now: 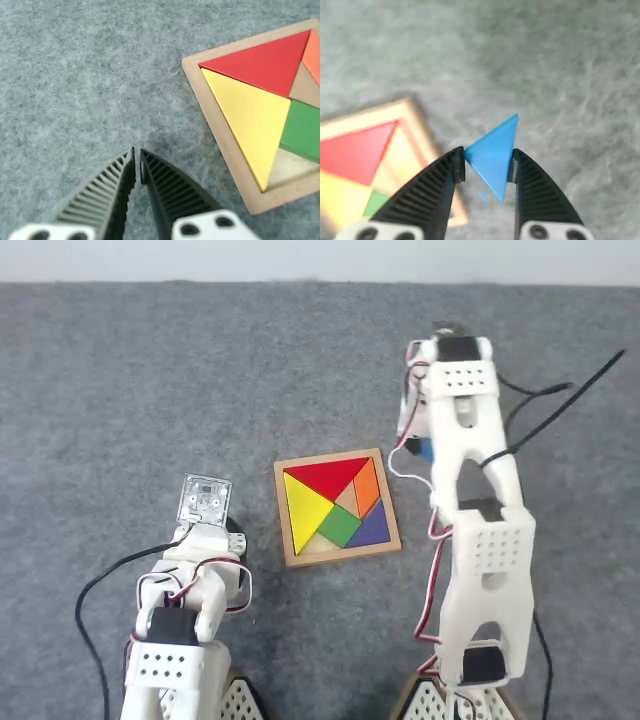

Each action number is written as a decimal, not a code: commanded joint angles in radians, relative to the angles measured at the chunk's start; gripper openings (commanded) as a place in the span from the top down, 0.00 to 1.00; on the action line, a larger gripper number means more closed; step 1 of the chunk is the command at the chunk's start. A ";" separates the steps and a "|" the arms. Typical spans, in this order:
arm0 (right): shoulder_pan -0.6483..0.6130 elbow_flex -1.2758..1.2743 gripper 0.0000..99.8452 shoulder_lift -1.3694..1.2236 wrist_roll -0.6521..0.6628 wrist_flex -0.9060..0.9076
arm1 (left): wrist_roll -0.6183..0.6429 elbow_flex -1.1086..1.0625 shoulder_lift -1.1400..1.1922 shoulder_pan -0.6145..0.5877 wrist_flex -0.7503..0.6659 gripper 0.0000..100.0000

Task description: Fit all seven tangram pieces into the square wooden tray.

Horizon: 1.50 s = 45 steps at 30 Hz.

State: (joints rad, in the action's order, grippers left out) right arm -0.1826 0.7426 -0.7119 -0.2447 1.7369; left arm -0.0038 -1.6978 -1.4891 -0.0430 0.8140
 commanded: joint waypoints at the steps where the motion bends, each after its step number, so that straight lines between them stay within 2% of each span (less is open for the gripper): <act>1: -0.105 -0.020 0.89 0.209 -0.046 0.058 | 0.005 0.008 -0.012 -0.005 0.002 0.99; 5: -0.173 -0.226 0.89 0.386 -0.058 -0.018 | 0.006 0.008 -0.012 -0.005 0.002 0.99; 11: -0.186 -0.718 0.89 0.601 -0.048 -0.367 | 0.006 0.008 -0.012 -0.005 0.002 0.99; 15: -0.289 -1.013 0.89 0.680 -0.049 -0.598 | 0.006 0.008 -0.012 -0.005 0.002 0.99; 18: -0.383 -1.149 0.89 0.690 -0.057 -0.704 | 0.006 0.008 -0.012 -0.005 0.002 0.99; 24: -0.466 -1.134 0.88 0.680 -0.163 -0.728 | 0.006 0.008 -0.012 -0.005 0.002 0.99; 29: -0.539 -1.126 0.88 0.680 -0.330 -0.699 | 0.006 0.008 -0.012 -0.005 0.002 0.99; 37: -0.565 -1.103 0.88 0.680 -0.552 -0.697 | 0.006 0.008 -0.012 -0.005 0.002 0.99; 40: -0.565 -1.103 0.82 0.680 -0.568 -0.697 | 0.006 0.008 -0.012 -0.005 0.002 0.99; 45: -0.565 -1.103 0.65 0.691 -0.563 -0.697 | 0.006 0.008 -0.012 -0.005 0.002 0.99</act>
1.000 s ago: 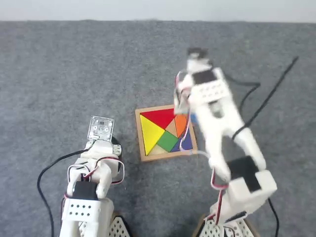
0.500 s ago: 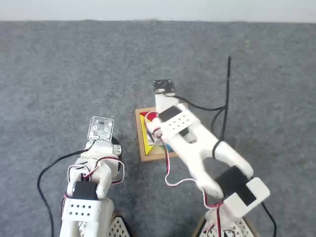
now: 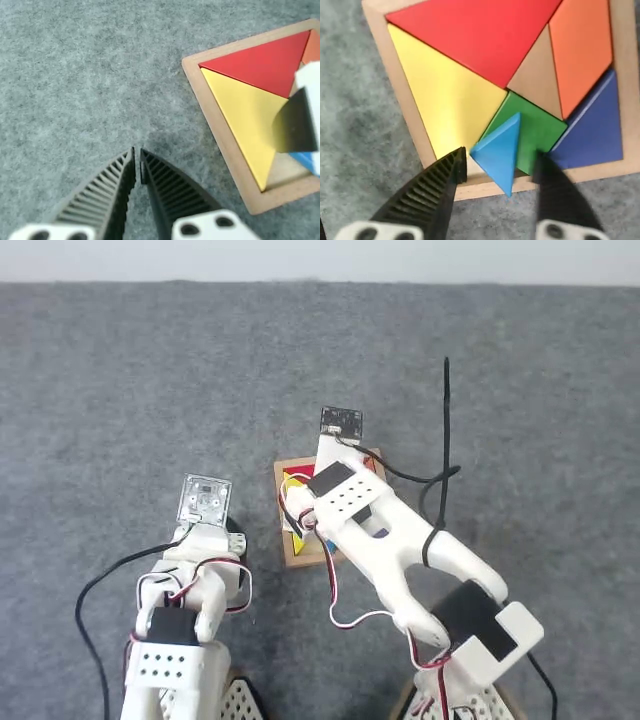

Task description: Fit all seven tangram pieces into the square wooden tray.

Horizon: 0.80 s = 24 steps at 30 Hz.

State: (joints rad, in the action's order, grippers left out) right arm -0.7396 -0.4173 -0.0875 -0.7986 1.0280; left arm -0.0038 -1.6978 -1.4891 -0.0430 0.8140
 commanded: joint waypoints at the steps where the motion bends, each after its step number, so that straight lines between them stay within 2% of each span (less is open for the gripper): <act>1: -0.008 0.058 0.62 0.067 -0.009 0.012 | 0.006 0.008 -0.012 -0.005 0.002 0.99; 5: 0.013 0.075 0.60 0.093 0.048 0.045 | 0.006 0.008 -0.012 -0.005 0.002 0.99; 10: 0.081 0.074 0.61 0.266 0.394 0.148 | 0.006 0.008 -0.012 -0.005 0.002 0.99; 12: 0.111 0.031 0.66 0.357 0.474 0.139 | 0.006 0.008 -0.012 -0.005 0.002 0.99; 15: 0.139 -0.091 0.78 0.486 0.595 0.031 | 0.006 0.008 -0.012 -0.005 0.002 0.99; 20: 0.143 -0.397 0.98 0.611 0.850 -0.271 | 0.005 0.008 -0.012 -0.005 0.002 0.99; 24: 0.139 -0.525 1.00 0.604 0.962 -0.453 | 0.005 0.008 -0.012 -0.005 0.002 0.99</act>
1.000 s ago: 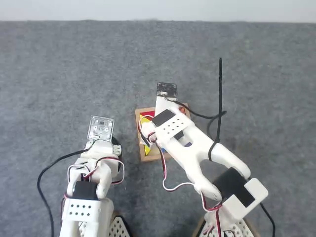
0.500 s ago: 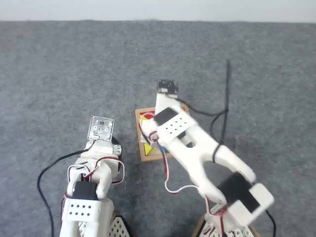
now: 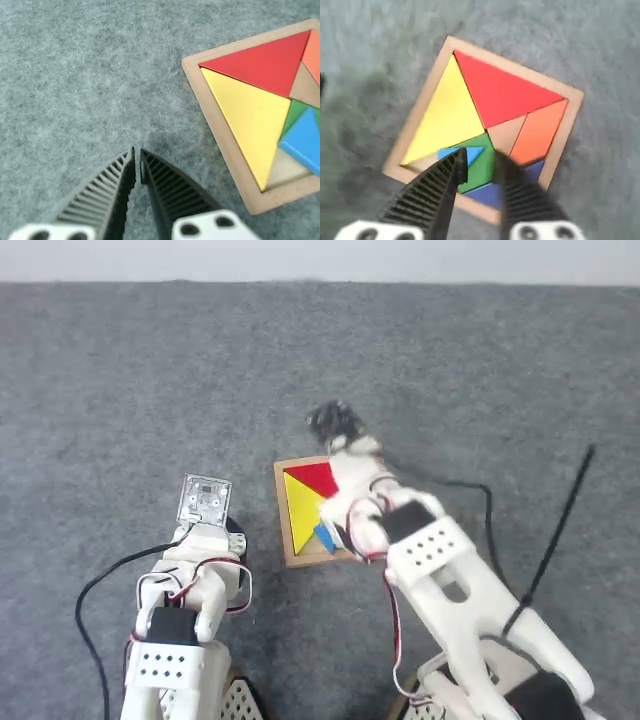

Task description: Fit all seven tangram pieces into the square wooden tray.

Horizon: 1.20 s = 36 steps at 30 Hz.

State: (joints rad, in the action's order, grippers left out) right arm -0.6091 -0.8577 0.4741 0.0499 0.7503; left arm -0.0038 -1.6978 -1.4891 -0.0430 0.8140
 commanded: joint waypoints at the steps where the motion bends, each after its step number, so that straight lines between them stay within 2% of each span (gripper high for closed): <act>1: 0.008 -0.087 0.99 0.031 0.112 -0.188 | 0.005 0.008 -0.012 -0.005 0.002 0.99; 11: -0.064 0.018 0.99 -0.182 0.112 -0.236 | 0.005 0.008 -0.012 -0.005 0.002 0.99; 16: -0.061 0.103 0.99 -0.320 0.120 -0.226 | 0.005 0.008 -0.012 -0.005 0.002 0.99; 31: -0.058 0.087 0.99 -0.335 0.121 -0.170 | 0.005 0.008 -0.012 -0.005 0.002 0.99; 36: -0.016 0.087 0.99 -0.335 0.118 -0.165 | 0.005 0.008 -0.012 -0.005 0.002 0.99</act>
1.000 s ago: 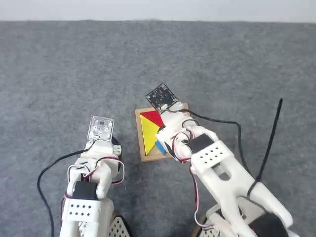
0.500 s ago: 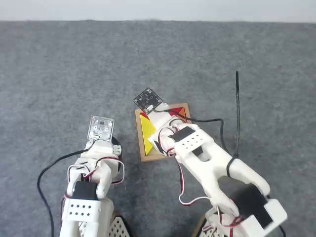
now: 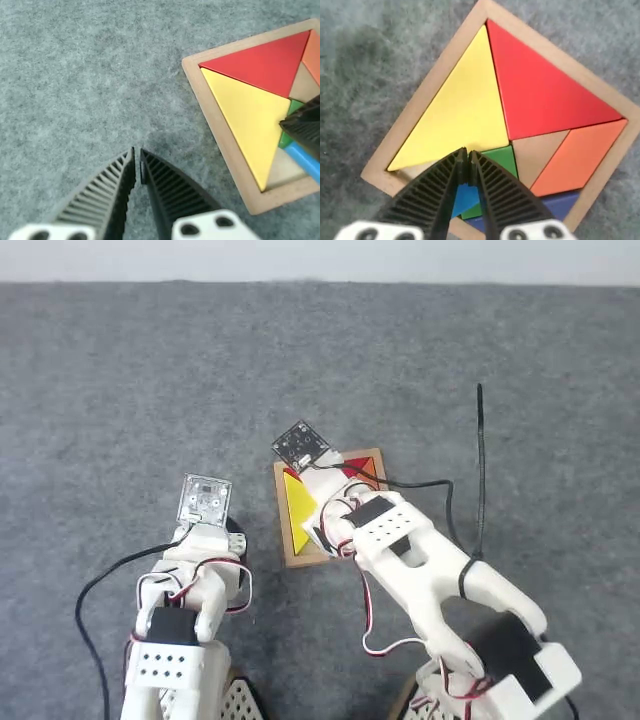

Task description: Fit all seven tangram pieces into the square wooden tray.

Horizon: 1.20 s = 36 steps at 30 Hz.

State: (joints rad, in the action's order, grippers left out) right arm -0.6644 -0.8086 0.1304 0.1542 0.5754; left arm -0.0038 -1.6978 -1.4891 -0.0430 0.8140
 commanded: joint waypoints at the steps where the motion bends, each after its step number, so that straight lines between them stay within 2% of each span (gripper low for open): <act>1: 0.051 0.038 0.99 0.010 0.015 0.010 | 0.005 0.008 -0.012 -0.005 0.002 0.99; 7: 0.085 0.044 0.99 0.030 0.008 0.002 | 0.005 0.008 -0.012 -0.005 0.002 0.99; 18: 0.079 -0.175 0.99 0.367 -0.023 0.022 | 0.005 0.008 -0.012 -0.005 0.002 0.99; 25: 0.008 -0.163 0.99 0.289 -0.032 0.090 | 0.005 0.008 -0.012 -0.005 0.002 0.99; 36: 0.007 -0.081 0.99 0.168 -0.032 0.156 | 0.005 0.008 -0.012 -0.005 0.002 0.99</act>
State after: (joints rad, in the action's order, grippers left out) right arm -0.6475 -0.9544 0.3191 0.1450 0.7288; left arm -0.0038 -1.6978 -1.4891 -0.0430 0.8140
